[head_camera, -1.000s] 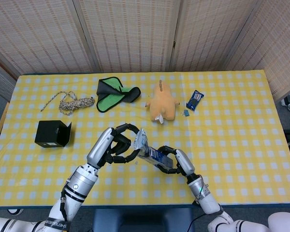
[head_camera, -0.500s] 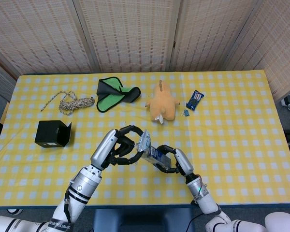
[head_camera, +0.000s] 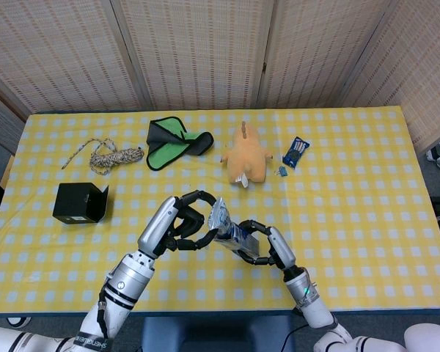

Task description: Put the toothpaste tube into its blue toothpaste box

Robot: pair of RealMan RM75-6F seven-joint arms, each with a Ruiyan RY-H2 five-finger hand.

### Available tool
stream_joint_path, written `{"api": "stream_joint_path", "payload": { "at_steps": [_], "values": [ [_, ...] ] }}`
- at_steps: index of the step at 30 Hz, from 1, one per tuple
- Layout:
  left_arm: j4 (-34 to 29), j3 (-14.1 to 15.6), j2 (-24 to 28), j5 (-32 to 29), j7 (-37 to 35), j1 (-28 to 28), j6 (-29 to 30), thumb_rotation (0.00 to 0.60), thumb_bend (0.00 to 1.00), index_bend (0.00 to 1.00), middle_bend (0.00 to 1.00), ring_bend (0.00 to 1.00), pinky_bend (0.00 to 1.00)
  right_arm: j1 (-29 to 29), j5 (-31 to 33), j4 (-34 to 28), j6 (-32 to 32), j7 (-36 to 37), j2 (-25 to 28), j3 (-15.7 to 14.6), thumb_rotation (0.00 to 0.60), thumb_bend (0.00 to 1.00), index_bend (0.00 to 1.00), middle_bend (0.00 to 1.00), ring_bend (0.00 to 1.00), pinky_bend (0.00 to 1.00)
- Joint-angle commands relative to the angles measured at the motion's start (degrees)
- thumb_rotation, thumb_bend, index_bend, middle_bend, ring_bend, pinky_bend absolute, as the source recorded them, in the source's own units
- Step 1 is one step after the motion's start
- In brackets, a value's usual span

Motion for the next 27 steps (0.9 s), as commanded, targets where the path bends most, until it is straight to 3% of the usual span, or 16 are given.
{"api": "stream_joint_path", "payload": {
  "at_steps": [1,15,17,19,22,24,27],
  "values": [
    [0.0,-0.07,-0.25,-0.05,0.12,-0.06,0.27,0.6,0.44,1.0,1.0,1.0,1.0,-0.05,-0.08,-0.42,0.45,0.54,0.37,0.14,0.6,0.35,0.54,0.41,0.42,0.42],
    [0.0,0.96,-1.0,-0.73,1.0,-0.08,0.43,0.6,0.44,0.98,1.0,1.0,1.0,0.28,-0.32,-2.47,1.52,2.37,0.79,0.57,0.6,0.35,0.54,0.41,0.41,0.42],
    [0.0,1.21,-0.98,-0.1,1.08,-0.07,0.19,0.6,0.44,0.86,1.0,1.0,1.0,0.23,-0.19,-2.79,1.53,1.95,0.91,0.57,0.6,0.35,0.54,0.41,0.41,0.42],
    [0.0,1.35,-0.87,0.83,0.8,0.13,0.04,0.6,0.39,0.52,1.0,1.0,1.0,0.12,0.01,-2.95,1.52,1.81,1.07,0.53,0.6,0.35,0.54,0.41,0.42,0.42],
    [0.0,1.69,-0.04,1.04,0.01,0.24,-1.53,0.6,0.24,0.1,1.0,1.0,1.0,0.03,0.18,-3.13,1.56,1.61,1.24,0.5,0.6,0.35,0.54,0.41,0.42,0.42],
    [0.0,1.73,0.59,0.91,-0.39,0.24,-2.47,0.6,0.19,0.01,1.0,1.0,1.0,0.05,0.14,-3.28,1.51,1.54,1.34,0.41,0.6,0.35,0.54,0.41,0.42,0.42],
    [0.0,2.21,1.25,1.61,0.18,0.28,-2.93,0.6,0.16,0.0,1.0,1.0,1.0,0.01,0.17,-3.43,1.53,1.47,1.44,0.33,0.6,0.35,0.54,0.41,0.42,0.42]
  ]
}}
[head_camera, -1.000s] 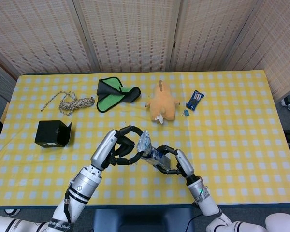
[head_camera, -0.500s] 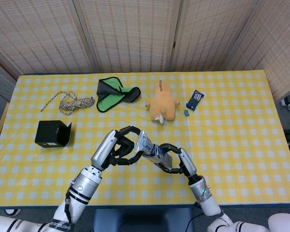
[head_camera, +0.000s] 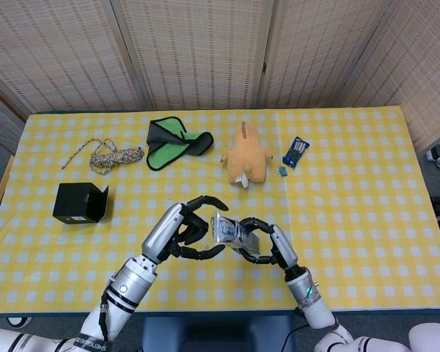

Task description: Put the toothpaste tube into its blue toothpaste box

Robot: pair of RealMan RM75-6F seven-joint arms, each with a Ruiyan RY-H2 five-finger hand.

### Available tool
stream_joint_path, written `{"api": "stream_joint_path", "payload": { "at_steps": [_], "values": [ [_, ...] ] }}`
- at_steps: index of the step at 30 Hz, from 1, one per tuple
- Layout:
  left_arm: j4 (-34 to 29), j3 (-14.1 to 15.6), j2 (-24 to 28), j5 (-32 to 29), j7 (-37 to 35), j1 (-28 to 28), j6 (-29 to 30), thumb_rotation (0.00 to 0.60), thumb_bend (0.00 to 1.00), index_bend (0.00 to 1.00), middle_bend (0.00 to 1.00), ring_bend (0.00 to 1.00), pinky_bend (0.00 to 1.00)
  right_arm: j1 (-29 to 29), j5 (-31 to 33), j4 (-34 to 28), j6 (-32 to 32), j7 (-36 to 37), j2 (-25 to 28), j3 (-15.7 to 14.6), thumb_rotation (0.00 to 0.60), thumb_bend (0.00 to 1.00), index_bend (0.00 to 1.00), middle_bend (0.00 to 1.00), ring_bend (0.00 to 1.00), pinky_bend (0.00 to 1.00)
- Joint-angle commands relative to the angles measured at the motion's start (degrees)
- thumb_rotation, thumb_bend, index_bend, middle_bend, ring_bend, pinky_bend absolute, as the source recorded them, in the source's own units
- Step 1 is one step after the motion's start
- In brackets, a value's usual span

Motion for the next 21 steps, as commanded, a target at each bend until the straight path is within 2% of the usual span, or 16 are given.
{"api": "stream_joint_path", "payload": {
  "at_steps": [1,9,12,13,15,19,21],
  "values": [
    [0.0,0.65,0.44,1.15,1.06,0.1,0.11,0.6,0.15,0.0,1.0,1.0,1.0,-0.06,0.09,-0.06,0.02,0.04,0.07,-0.03,0.6,0.35,0.54,0.41,0.42,0.42],
    [0.0,1.05,0.66,2.5,2.1,0.16,0.55,0.6,0.14,0.0,1.0,1.0,1.0,-0.27,-0.03,-0.01,0.37,0.16,0.6,-0.23,0.6,0.35,0.54,0.41,0.42,0.42],
    [0.26,1.88,0.96,4.63,4.85,0.51,2.16,0.6,0.14,0.0,0.96,0.95,1.0,-0.45,-0.08,-0.11,0.68,-0.36,1.22,-0.23,0.6,0.35,0.54,0.41,0.42,0.42],
    [1.06,2.41,1.02,6.1,6.29,0.64,2.83,0.6,0.15,0.0,0.9,0.89,1.0,-0.53,-0.07,-0.26,0.69,-0.68,1.6,-0.29,0.6,0.35,0.54,0.41,0.42,0.42],
    [2.8,3.58,1.23,8.89,8.56,0.98,3.72,0.6,0.15,0.0,0.77,0.76,0.93,-0.6,-0.18,-0.76,0.61,-1.17,2.47,-0.49,0.6,0.35,0.54,0.41,0.42,0.42],
    [9.72,7.44,2.04,16.83,15.25,2.26,5.95,0.6,0.16,0.03,0.5,0.48,0.65,-0.78,-0.16,-1.15,0.67,-4.86,4.51,-0.38,0.6,0.35,0.54,0.41,0.42,0.42],
    [12.95,9.31,2.6,19.68,18.07,3.27,7.08,0.6,0.16,0.05,0.42,0.39,0.54,-0.76,-0.13,-0.38,0.46,-7.39,5.63,-0.34,0.6,0.35,0.54,0.41,0.42,0.42]
  ]
}}
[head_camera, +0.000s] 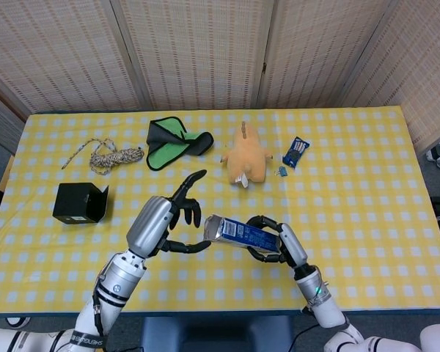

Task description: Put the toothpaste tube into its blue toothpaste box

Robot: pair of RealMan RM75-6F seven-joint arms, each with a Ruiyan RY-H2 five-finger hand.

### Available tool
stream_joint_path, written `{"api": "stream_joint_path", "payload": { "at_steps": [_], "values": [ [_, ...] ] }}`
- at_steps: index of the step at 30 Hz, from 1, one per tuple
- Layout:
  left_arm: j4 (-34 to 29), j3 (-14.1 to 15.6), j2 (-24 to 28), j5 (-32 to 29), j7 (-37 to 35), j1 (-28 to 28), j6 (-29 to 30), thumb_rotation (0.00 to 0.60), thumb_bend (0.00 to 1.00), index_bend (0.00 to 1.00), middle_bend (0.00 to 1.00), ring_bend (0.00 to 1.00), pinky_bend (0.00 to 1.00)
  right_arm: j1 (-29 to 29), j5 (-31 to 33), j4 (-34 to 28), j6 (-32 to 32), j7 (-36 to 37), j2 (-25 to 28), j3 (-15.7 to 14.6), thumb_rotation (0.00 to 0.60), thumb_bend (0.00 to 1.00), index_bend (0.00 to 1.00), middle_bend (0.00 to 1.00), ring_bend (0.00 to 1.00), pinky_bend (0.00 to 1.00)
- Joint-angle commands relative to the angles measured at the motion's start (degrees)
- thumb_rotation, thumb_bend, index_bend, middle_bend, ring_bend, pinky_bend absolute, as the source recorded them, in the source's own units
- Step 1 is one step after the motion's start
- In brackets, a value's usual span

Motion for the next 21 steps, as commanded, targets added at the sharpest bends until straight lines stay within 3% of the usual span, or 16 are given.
{"api": "stream_joint_path", "payload": {
  "at_steps": [1,4,7,14,21],
  "values": [
    [7.78,4.69,1.27,7.36,6.86,2.31,3.18,0.6,0.16,0.06,0.38,0.34,0.47,-0.07,0.07,1.33,-0.27,-4.68,2.13,0.11,0.6,0.35,0.54,0.41,0.42,0.42],
    [11.49,6.77,2.04,9.8,7.93,3.96,4.06,0.6,0.16,0.07,0.31,0.24,0.33,0.07,0.97,3.35,-1.87,-8.15,3.58,0.05,0.6,0.35,0.54,0.41,0.42,0.42],
    [14.64,8.55,2.9,11.85,5.6,5.52,3.97,0.6,0.16,0.07,0.28,0.21,0.26,0.12,1.7,4.22,-3.73,-11.31,5.64,-0.48,0.6,0.35,0.54,0.41,0.42,0.42],
    [23.14,12.48,1.47,16.04,2.58,9.12,5.16,0.6,0.16,0.08,0.26,0.2,0.22,-0.23,2.52,6.62,-7.35,-18.63,8.4,-2.63,0.6,0.35,0.54,0.39,0.41,0.42],
    [27.15,13.62,-0.77,16.19,0.58,10.82,3.82,0.6,0.16,0.11,0.25,0.19,0.22,-0.91,4.01,11.84,-10.24,-22.75,7.01,-3.86,0.6,0.35,0.52,0.35,0.4,0.42]
  ]
}}
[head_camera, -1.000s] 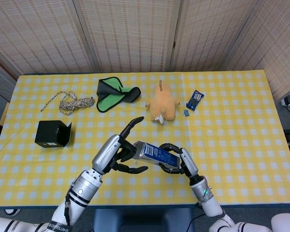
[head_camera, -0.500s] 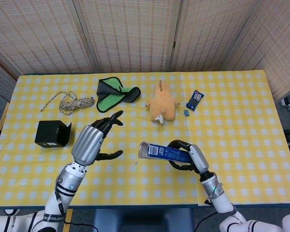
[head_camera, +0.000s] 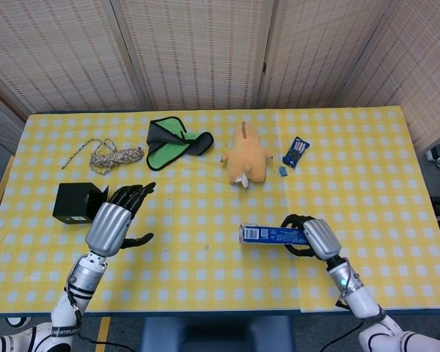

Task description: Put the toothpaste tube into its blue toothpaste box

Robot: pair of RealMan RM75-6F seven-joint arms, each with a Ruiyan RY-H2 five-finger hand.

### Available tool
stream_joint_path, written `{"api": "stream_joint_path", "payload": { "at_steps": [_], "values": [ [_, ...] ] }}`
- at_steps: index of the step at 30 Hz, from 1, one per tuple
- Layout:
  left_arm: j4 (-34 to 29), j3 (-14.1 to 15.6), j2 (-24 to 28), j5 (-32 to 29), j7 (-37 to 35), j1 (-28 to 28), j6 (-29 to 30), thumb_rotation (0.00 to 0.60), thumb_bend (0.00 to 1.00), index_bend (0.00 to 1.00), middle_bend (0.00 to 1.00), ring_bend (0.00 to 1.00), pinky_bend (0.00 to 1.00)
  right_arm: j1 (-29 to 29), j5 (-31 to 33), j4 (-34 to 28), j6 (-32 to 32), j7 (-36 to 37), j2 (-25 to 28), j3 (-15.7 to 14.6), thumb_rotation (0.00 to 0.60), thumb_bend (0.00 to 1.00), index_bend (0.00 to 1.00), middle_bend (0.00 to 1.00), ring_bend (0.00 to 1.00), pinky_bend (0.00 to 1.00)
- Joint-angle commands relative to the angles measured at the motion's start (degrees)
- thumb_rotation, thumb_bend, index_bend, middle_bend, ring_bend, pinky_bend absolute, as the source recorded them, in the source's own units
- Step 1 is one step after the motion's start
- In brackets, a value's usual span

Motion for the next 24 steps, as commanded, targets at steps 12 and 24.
{"api": "stream_joint_path", "payload": {
  "at_steps": [12,24],
  "values": [
    [0.23,-0.1,-1.41,-1.69,-1.53,2.04,-3.33,0.6,0.15,0.07,0.25,0.19,0.23,0.35,-0.88,-4.63,-3.56,-1.49,5.94,-2.22,0.6,0.35,0.0,0.03,0.15,0.22],
    [-3.8,4.47,5.56,1.19,-2.69,10.37,3.13,0.6,0.15,0.0,0.2,0.16,0.21,-9.44,-5.28,-26.13,12.84,-28.88,24.2,-5.03,0.6,0.35,0.0,0.0,0.0,0.0]
  ]
}}
